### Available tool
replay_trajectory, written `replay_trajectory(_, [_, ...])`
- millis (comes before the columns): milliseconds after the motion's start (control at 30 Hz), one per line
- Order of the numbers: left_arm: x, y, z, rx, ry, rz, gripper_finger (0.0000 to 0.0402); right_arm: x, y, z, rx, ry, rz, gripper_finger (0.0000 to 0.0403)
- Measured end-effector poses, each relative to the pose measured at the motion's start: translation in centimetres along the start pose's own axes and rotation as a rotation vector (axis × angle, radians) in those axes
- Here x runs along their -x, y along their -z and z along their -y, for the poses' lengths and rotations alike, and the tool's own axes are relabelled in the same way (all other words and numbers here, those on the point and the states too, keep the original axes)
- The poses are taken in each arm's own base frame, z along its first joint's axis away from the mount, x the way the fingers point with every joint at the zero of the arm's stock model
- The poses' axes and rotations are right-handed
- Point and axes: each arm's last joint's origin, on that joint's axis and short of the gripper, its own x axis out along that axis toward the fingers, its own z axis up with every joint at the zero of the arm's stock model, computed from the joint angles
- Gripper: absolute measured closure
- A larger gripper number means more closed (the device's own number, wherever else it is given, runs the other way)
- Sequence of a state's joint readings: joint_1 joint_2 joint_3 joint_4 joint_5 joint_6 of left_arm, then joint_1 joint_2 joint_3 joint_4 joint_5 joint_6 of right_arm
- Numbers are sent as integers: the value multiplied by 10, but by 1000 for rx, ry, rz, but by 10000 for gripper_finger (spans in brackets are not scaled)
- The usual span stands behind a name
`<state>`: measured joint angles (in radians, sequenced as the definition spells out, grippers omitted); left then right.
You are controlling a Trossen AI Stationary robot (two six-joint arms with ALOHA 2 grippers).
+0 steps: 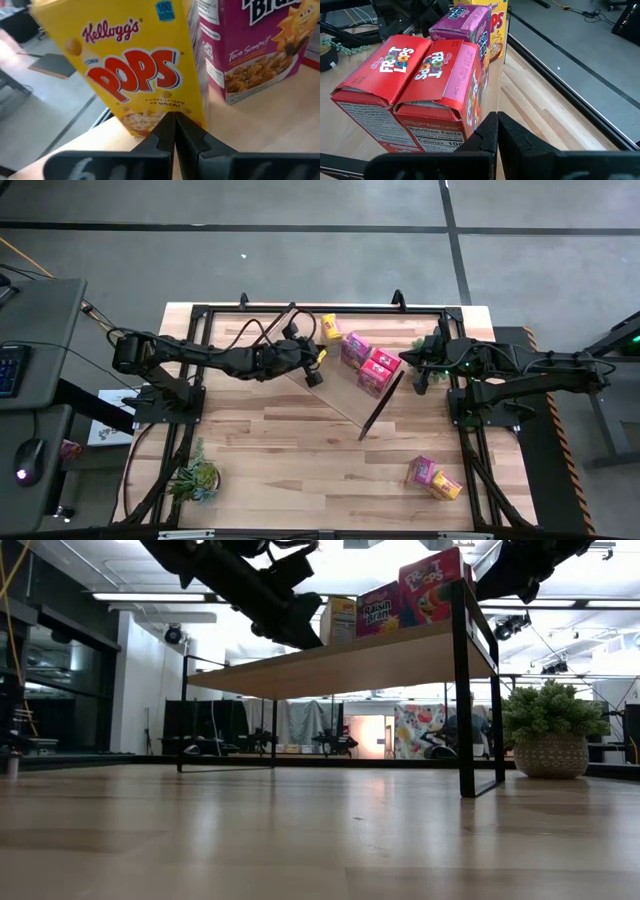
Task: Stack cereal on shelf
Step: Put the top yellow cereal box on the shelf
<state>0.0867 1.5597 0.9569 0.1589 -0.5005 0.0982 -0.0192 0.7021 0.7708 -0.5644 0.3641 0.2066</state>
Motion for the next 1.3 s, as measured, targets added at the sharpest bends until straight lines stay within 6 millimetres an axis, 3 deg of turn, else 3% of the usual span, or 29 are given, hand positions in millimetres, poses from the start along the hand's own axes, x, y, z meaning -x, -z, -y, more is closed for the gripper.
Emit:
replay_trajectory(833, [-4,-7,-7,63,94,80,401,0,-1,0,-5,-2,7,403])
replay_trajectory(1300, [-2,-8,0,97,166,84,401,0,-1,0,-5,-2,7,403])
